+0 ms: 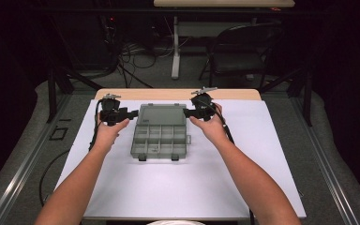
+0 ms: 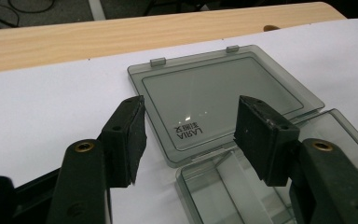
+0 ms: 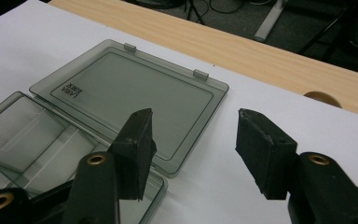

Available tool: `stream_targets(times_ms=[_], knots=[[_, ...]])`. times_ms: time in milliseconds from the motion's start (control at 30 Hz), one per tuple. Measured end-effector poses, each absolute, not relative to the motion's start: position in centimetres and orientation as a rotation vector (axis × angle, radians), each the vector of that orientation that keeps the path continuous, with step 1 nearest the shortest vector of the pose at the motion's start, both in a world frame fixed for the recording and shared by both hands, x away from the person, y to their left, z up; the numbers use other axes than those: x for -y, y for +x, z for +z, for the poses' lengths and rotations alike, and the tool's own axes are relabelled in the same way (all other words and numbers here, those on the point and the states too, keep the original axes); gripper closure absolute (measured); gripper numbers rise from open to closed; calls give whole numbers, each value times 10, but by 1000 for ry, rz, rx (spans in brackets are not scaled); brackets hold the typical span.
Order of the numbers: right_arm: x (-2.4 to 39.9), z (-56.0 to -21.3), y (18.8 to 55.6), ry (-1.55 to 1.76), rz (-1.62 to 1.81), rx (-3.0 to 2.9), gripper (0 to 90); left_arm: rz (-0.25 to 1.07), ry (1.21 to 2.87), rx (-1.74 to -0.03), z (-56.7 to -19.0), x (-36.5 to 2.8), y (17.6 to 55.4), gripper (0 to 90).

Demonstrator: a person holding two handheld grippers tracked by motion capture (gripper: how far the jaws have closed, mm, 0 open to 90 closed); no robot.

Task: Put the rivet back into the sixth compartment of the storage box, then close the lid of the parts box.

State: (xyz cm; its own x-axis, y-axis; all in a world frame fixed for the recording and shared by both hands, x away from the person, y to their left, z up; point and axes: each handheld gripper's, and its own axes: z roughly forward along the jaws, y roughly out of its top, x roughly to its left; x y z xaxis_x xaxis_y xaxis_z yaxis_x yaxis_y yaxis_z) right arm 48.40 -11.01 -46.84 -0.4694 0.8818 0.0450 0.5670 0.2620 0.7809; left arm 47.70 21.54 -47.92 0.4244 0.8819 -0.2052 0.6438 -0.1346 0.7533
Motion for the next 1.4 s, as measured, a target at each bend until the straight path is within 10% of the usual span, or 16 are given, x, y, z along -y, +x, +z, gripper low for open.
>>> stream_targets(times_ms=[1400], knots=[[86, -518, 520, 1425, 1012, -2208, 396, 272, 1938, -1415, -521, -197, 514, 381]])
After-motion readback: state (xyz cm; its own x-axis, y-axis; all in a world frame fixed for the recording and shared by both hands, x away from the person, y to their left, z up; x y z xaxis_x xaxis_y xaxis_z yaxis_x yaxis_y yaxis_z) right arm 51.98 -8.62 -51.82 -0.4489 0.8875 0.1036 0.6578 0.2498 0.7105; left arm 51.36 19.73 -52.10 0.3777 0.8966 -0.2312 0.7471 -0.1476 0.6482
